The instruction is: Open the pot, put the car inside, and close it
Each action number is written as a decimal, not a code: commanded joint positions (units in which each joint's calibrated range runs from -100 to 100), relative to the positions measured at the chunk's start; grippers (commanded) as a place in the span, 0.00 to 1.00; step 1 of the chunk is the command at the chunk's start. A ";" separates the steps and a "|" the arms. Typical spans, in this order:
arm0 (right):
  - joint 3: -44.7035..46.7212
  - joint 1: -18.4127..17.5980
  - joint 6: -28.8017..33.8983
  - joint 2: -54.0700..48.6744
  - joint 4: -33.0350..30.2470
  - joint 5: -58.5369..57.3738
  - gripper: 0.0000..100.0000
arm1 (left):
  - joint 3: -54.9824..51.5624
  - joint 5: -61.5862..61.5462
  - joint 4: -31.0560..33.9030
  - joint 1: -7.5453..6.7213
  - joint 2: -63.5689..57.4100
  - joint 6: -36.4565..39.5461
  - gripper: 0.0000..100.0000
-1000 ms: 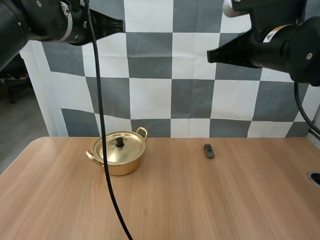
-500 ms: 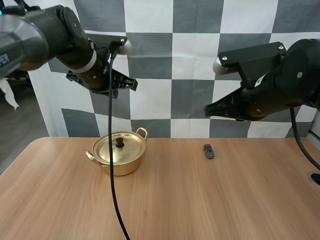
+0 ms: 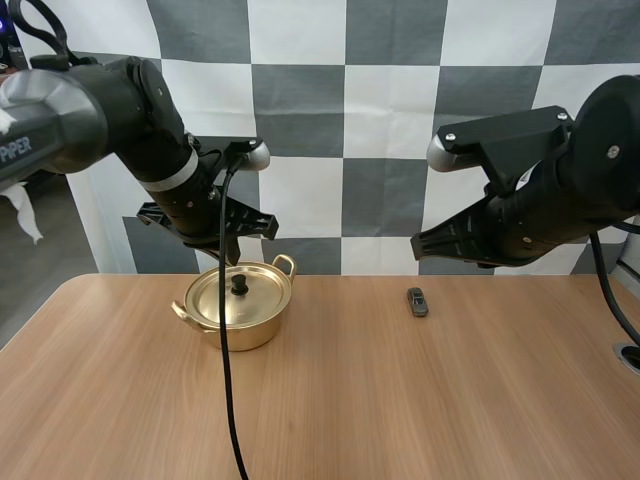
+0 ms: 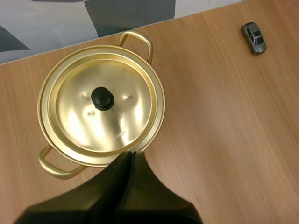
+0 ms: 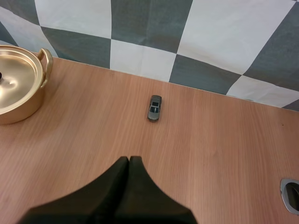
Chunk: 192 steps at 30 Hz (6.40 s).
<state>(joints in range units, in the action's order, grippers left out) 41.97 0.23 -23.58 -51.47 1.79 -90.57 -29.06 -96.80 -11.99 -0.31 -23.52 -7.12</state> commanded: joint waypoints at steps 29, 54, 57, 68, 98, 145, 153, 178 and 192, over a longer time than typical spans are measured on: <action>0.01 -0.01 -0.26 -0.02 5.17 -1.97 0.00 | 0.03 23.65 3.36 -0.04 -0.02 -7.97 1.00; 0.01 -0.01 -0.26 -0.02 5.17 -5.31 0.00 | 0.03 31.70 2.85 -0.04 20.08 -7.97 1.00; 0.01 -0.01 -0.26 -0.02 5.17 -5.31 0.00 | 0.03 33.20 2.85 -0.04 20.97 -7.97 1.00; 0.01 -0.01 -0.26 -0.02 5.17 -5.16 0.00 | 0.03 30.57 2.87 -0.04 25.14 -7.97 1.00; 0.01 -0.01 -0.26 -0.02 5.51 -5.71 0.00 | 0.03 33.46 -2.17 -0.04 28.72 -11.58 1.00; 0.01 -0.01 -0.26 -0.02 5.62 -3.84 0.00 | 17.20 9.59 -1.05 -0.04 22.38 -5.79 0.00; 0.01 -0.01 -0.26 -0.02 4.49 2.75 0.00 | 23.00 0.80 -1.40 -0.04 13.10 -4.82 0.00; 0.01 -0.01 -0.07 40.63 -5.28 35.52 0.00 | 23.58 -3.20 -9.54 -0.04 -26.07 -4.07 0.00; -0.81 -0.01 -0.24 49.51 -7.96 49.48 0.00 | 23.58 -3.20 -6.34 -0.04 -27.99 -3.61 0.00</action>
<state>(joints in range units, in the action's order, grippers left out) 41.39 0.23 -23.89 -1.85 -4.82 -41.02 -5.48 -100.00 -18.28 -0.31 -51.52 -10.73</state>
